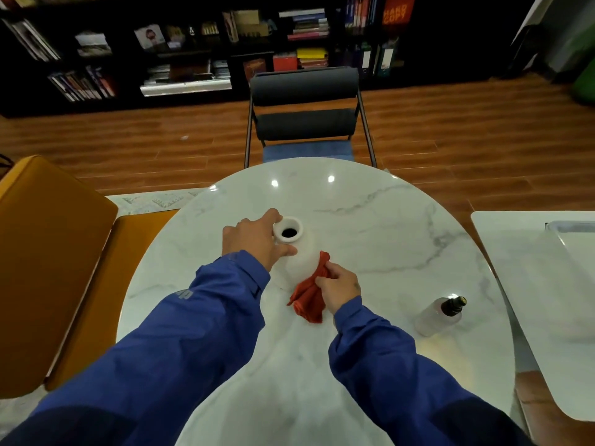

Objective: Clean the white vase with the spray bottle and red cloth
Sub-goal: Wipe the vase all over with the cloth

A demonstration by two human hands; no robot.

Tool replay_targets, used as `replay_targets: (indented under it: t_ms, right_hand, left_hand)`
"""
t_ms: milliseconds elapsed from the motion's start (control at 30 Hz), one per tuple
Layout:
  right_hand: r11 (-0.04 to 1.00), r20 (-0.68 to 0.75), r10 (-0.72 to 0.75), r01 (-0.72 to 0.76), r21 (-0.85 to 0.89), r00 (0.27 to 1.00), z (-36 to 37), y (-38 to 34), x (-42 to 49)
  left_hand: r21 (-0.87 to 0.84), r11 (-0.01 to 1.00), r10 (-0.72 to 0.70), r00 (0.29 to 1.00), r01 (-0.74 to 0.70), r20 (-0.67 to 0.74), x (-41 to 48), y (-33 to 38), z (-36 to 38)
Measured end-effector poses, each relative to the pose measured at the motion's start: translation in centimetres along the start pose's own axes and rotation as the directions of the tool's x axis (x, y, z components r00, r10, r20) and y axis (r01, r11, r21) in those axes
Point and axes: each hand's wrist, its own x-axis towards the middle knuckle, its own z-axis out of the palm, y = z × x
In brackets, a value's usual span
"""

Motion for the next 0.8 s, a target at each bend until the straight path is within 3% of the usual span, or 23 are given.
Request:
replay_targets:
  t_ms: [200,300,367,533,667,800]
  right_hand:
    - [0.986,-0.062,-0.165,0.166,0.011,0.984,-1.4,-2.6,-0.8]
    - [0.926,0.002,-0.351,0.347,-0.146,0.936,-1.4,-4.4,-0.7]
    - [0.893,0.035,-0.401,0.399,-0.209,0.915,-1.4,-5.6,0.4]
    - [0.868,0.011,-0.482,0.479,-0.132,0.876,-0.9,-4.0,-0.6]
    - [0.788,0.009,-0.610,0.608,-0.098,0.792,0.3,0.3,-3.1]
    - [0.857,-0.047,-0.512,0.507,-0.094,0.858,0.0,-2.2,-0.2]
  left_hand:
    - [0.008,1.000,-0.009,1.000,0.009,0.009,0.2,0.2,-0.2]
    - [-0.019,1.000,0.002,1.000,-0.002,0.002,0.1,0.3,-0.3]
    - [-0.018,1.000,-0.003,1.000,0.003,0.007,-0.1,0.4,-0.4]
    - [-0.024,1.000,0.001,1.000,-0.001,-0.006,-0.3,0.3,-0.4]
    - [-0.067,0.998,0.009,1.000,-0.010,-0.018,-0.3,0.2,-0.3]
    - [-0.059,0.998,-0.003,1.000,0.003,-0.004,-0.3,0.2,-0.4]
